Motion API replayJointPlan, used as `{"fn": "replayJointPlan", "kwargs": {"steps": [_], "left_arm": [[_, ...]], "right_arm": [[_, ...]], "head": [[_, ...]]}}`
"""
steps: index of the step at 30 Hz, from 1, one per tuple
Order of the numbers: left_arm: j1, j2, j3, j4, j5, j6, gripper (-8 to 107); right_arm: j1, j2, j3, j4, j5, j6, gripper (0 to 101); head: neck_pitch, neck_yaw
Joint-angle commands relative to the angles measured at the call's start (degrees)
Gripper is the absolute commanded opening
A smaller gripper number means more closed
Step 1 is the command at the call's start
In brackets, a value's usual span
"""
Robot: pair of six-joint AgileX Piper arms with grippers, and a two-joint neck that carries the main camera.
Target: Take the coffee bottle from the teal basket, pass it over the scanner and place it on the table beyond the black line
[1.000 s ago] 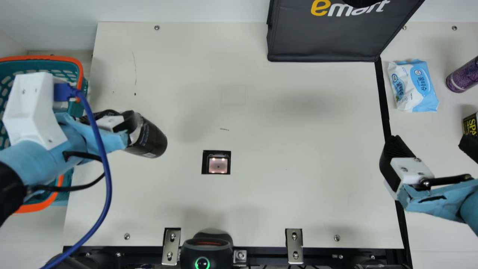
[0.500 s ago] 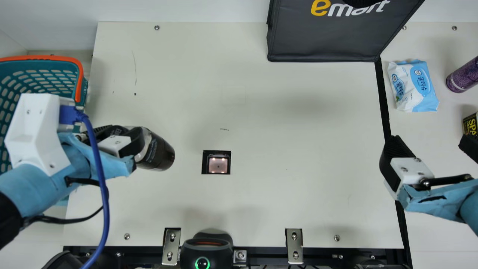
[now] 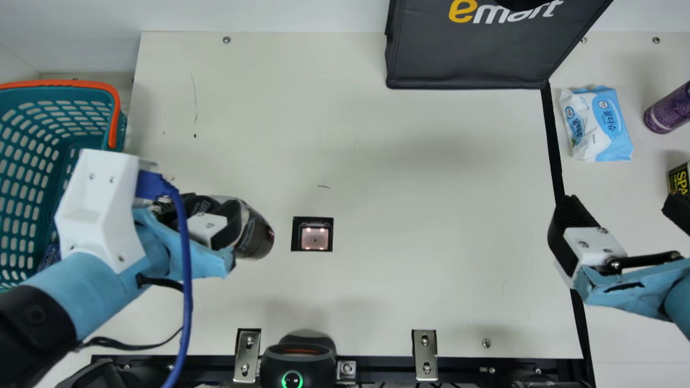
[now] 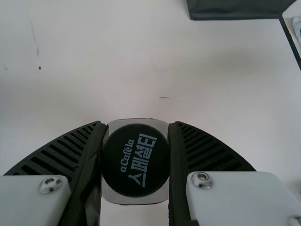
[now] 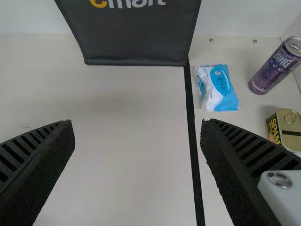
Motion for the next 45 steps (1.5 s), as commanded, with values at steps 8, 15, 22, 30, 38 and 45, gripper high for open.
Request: {"fn": "replayJointPlan", "kwargs": {"steps": [8,15,22,30,38,45], "left_arm": [[-11.54,4.09,-1.63,6.60,3.02,-11.25,-8],[-16.68,7.20,-2.58,9.71,5.23,-17.85,-8],[-18.89,9.65,-2.23,11.06,5.62,-23.27,-8],[-19.43,11.36,-0.41,11.88,3.71,-27.56,-8],[-19.62,12.60,1.30,12.78,1.80,-30.35,-8],[-19.07,14.81,1.18,13.67,0.25,-32.01,-8]], "right_arm": [[0.00,0.00,0.00,0.00,0.00,0.00,95],[0.00,0.00,0.00,0.00,0.07,0.00,95],[0.00,0.00,0.00,0.00,0.07,0.00,95],[0.00,0.00,0.00,0.00,0.07,0.00,95],[0.00,0.00,0.00,0.00,0.07,0.00,95],[0.00,0.00,0.00,0.00,0.07,0.00,95]], "head": [[-1.66,0.00],[-1.66,0.00],[-1.66,0.00],[-1.66,0.00],[-1.66,0.00],[-1.66,0.00]]}}
